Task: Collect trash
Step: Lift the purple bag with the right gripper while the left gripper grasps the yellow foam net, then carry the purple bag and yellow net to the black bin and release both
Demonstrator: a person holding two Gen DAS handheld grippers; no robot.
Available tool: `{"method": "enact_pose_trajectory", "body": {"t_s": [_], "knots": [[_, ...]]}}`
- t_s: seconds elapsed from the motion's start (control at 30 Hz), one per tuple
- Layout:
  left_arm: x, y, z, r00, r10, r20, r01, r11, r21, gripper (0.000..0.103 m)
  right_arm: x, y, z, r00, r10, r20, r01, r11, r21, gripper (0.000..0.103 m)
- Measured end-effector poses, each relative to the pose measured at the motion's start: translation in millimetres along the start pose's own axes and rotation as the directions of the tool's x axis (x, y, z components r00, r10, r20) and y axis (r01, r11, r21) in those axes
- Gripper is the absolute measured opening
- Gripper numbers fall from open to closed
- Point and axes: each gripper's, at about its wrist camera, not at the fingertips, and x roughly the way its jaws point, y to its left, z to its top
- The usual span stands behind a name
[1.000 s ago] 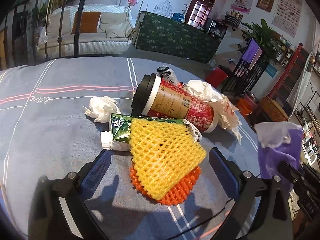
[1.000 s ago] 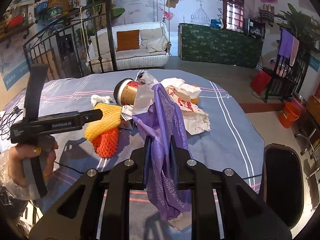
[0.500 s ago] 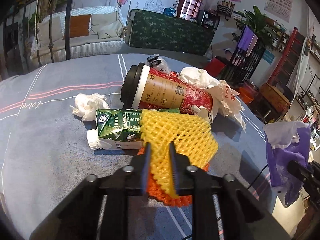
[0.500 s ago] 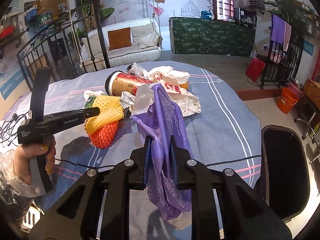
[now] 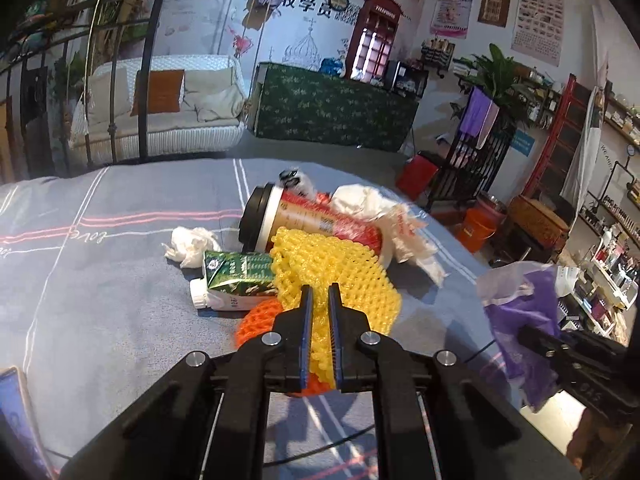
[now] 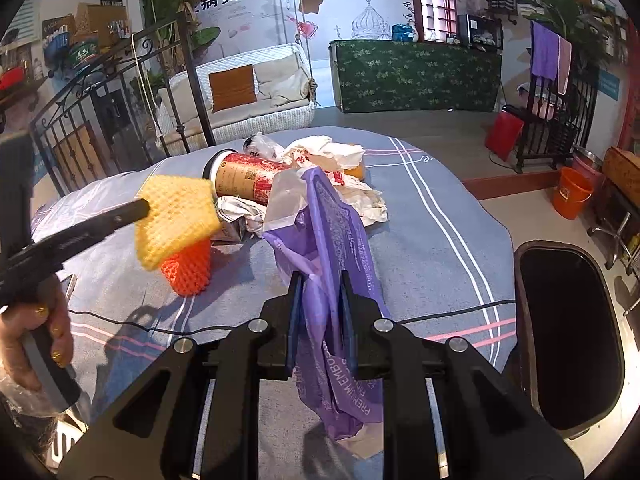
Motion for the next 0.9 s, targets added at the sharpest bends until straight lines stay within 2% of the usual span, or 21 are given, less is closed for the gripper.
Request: {"method": "enact_pose_trajectory", "body": {"t_s": [0.2,0.37,0.5,0.63,0.7,0.8,0.9], "knots": [[-17.5,-23.7,10.7,0.997,-0.050,0.053,0.048,0.998,0.031,0.009,-4.8,-10.4,-2.6,1.000,-0.007,0.014,0.006,1.000,0.020,0.019],[-13.3,-55.4,15.1,0.993,-0.106,0.061,0.101,0.992,0.078,0.009,-14.8,-29.2,-4.0,0.999,-0.029,0.038,0.027,0.998,0.051,0.019],[0.4,-85.5,14.1,0.985,-0.170,0.041,0.164,0.980,0.112,0.009,-30.0,-62.4,4.1,0.995,-0.074,0.067,0.068,0.994,0.086,0.019],[16.9,-123.6,15.4,0.972,-0.233,0.019,0.228,0.961,0.160,0.009,-46.9,-113.6,14.3,0.977,-0.195,0.087,0.184,0.975,0.127,0.019],[27.1,-143.9,14.6,0.964,-0.265,-0.002,0.261,0.948,0.180,0.009,-47.6,-138.3,15.2,0.973,-0.223,0.065,0.210,0.964,0.163,0.019],[40.2,-167.9,13.7,0.949,-0.313,-0.042,0.316,0.932,0.180,0.009,-35.4,-185.4,9.8,0.972,-0.236,-0.021,0.233,0.939,0.252,0.019],[53.3,-194.1,7.5,0.936,-0.344,-0.081,0.353,0.915,0.195,0.009,-11.5,-229.5,-5.5,0.959,-0.257,-0.122,0.284,0.903,0.323,0.019]]}}
